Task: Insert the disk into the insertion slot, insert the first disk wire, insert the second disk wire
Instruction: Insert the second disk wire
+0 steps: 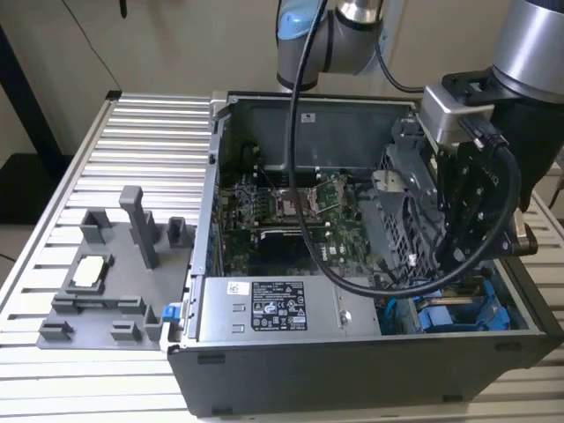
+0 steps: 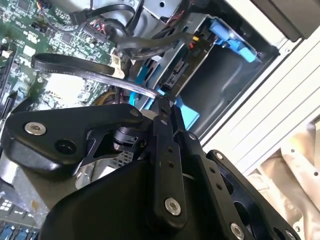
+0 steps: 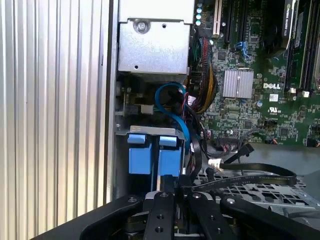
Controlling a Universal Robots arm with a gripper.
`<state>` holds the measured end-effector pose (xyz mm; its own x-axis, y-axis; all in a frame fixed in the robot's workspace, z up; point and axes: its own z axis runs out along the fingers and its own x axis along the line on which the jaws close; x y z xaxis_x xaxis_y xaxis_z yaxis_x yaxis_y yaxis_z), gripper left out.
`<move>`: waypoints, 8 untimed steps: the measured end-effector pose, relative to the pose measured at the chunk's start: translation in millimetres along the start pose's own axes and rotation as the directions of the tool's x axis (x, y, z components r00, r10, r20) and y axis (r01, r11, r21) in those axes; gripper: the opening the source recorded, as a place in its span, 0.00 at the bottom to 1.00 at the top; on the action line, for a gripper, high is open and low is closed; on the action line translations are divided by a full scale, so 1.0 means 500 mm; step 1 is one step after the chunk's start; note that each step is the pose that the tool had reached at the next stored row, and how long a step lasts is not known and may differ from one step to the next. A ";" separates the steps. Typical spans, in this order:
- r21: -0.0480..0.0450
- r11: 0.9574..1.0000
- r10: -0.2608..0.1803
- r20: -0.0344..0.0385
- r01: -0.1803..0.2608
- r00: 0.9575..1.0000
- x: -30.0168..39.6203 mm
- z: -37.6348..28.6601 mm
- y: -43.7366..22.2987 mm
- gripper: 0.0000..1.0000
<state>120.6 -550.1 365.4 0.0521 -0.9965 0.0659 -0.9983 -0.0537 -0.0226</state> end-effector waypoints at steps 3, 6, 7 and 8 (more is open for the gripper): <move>-0.006 1.000 0.000 0.001 0.001 1.000 0.008 0.001 -0.016 0.16; -0.012 1.000 -0.001 0.001 0.001 1.000 0.011 0.002 -0.023 0.16; -0.011 1.000 0.000 0.004 0.001 1.000 0.012 0.002 -0.023 0.16; -0.011 1.000 0.001 0.017 -0.001 1.000 0.012 0.002 -0.023 0.16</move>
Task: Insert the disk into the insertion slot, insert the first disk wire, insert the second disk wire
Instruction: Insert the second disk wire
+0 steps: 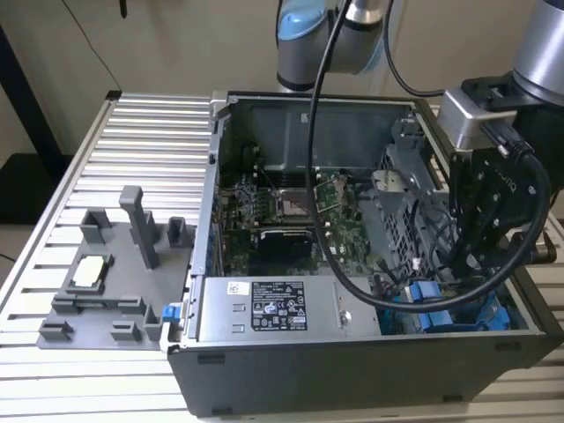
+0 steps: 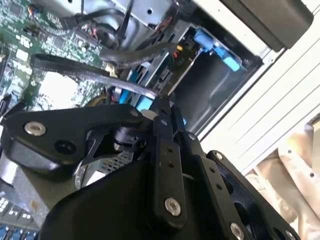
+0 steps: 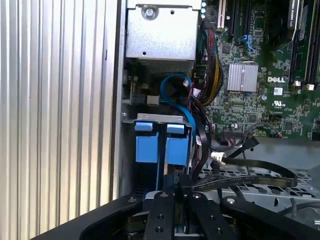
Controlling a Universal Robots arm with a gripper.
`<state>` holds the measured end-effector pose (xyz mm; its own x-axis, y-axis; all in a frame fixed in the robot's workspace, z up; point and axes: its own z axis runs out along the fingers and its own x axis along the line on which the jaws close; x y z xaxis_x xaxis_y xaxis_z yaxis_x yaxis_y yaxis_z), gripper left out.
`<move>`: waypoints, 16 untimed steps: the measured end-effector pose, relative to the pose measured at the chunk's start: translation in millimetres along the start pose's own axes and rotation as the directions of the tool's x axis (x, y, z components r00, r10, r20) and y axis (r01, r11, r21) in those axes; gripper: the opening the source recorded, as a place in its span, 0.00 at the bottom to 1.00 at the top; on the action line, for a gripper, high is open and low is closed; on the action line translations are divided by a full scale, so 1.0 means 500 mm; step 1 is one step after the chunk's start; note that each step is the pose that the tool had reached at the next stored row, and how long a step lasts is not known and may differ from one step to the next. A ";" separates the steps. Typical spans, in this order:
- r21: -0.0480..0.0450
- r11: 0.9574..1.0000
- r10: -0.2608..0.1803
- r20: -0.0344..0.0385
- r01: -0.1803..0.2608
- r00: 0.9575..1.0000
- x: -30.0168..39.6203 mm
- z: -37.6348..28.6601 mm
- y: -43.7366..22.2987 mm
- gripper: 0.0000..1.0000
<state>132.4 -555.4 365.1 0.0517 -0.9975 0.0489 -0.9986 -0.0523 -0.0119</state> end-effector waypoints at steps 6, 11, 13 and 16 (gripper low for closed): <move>0.002 1.000 0.007 0.059 -0.007 0.998 0.009 0.000 0.000 0.16; -0.025 1.000 0.007 0.062 -0.006 0.998 0.028 0.001 0.000 0.16; -0.036 0.999 0.008 0.063 -0.005 0.998 0.035 0.002 -0.001 0.16; -0.044 0.999 0.008 0.066 -0.005 0.998 0.043 0.002 -0.001 0.16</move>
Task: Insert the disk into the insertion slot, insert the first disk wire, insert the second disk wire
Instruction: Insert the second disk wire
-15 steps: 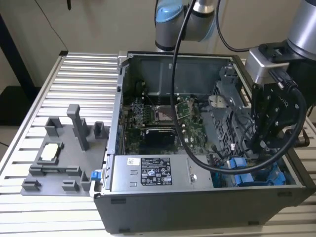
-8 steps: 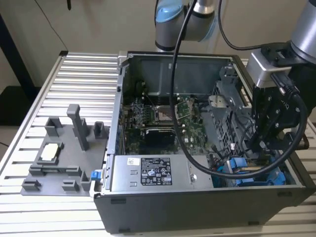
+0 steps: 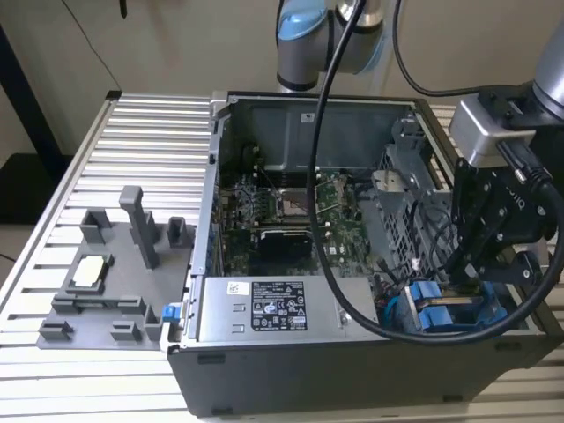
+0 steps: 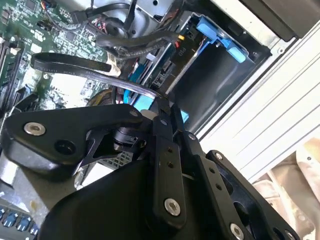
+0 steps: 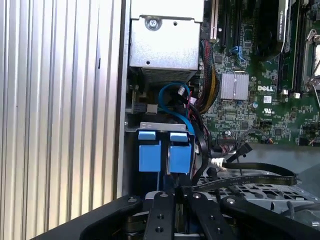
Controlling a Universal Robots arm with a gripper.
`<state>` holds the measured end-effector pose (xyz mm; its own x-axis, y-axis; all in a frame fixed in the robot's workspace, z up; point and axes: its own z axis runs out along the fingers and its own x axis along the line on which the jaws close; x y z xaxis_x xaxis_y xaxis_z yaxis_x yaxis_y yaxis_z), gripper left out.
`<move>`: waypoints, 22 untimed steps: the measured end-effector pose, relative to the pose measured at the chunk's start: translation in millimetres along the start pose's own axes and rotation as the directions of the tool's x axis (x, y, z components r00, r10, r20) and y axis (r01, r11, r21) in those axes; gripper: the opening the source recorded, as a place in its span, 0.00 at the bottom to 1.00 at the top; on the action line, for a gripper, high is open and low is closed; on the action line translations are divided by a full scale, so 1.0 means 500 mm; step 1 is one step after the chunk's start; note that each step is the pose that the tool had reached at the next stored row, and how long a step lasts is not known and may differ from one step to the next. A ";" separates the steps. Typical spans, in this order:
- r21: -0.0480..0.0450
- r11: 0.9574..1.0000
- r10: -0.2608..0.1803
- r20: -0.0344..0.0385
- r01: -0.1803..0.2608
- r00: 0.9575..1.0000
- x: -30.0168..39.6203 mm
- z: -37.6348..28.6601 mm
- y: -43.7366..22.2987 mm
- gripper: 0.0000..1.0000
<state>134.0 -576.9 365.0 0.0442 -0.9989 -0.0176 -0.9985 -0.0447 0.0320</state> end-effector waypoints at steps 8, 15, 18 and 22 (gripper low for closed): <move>-0.011 1.000 0.022 0.043 -0.021 0.999 0.002 0.001 -0.005 0.16; -0.064 0.998 0.025 0.055 -0.021 0.998 0.006 0.000 -0.032 0.16; -0.076 0.997 0.026 0.059 -0.021 0.998 0.009 0.000 -0.043 0.16; -0.089 0.996 0.026 0.068 -0.020 0.997 0.011 0.001 -0.053 0.16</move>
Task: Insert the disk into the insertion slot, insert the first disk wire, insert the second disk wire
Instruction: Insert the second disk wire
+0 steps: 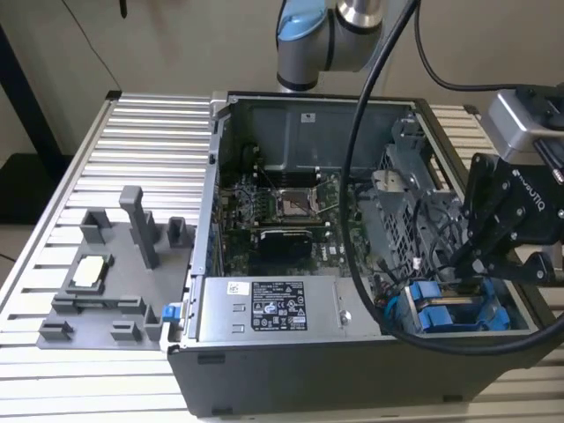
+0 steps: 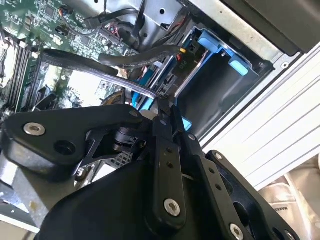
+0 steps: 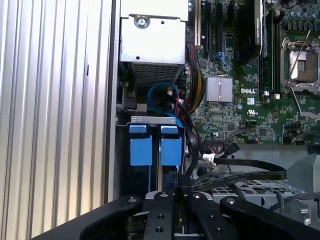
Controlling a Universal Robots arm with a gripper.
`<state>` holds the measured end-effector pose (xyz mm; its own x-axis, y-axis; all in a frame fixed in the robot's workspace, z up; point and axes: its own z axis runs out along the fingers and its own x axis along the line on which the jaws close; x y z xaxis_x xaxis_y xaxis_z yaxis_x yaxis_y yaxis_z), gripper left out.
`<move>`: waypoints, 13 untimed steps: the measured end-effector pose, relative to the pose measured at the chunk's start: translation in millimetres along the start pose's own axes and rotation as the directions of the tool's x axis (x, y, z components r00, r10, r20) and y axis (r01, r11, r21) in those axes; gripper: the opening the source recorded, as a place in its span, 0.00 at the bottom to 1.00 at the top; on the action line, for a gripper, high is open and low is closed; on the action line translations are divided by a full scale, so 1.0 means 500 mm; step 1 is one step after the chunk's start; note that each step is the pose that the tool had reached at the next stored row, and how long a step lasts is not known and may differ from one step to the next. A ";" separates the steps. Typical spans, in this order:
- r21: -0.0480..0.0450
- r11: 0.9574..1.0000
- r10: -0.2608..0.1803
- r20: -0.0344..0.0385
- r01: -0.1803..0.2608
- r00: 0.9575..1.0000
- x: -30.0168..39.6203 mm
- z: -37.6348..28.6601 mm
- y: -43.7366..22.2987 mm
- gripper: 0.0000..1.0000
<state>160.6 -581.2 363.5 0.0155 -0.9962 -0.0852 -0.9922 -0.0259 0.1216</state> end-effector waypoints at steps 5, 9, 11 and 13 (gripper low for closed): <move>-0.004 1.000 0.000 0.009 0.000 1.000 0.002 0.002 -0.006 0.16; -0.005 1.000 0.000 0.009 0.000 1.000 0.002 0.003 -0.007 0.16; -0.004 1.000 -0.001 0.012 0.001 1.000 0.002 0.006 -0.007 0.16; -0.004 1.000 -0.001 0.017 0.001 1.000 0.003 0.011 -0.008 0.16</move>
<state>163.8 -582.1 357.5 0.0140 -0.9947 -0.1021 -0.9917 -0.0269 0.1258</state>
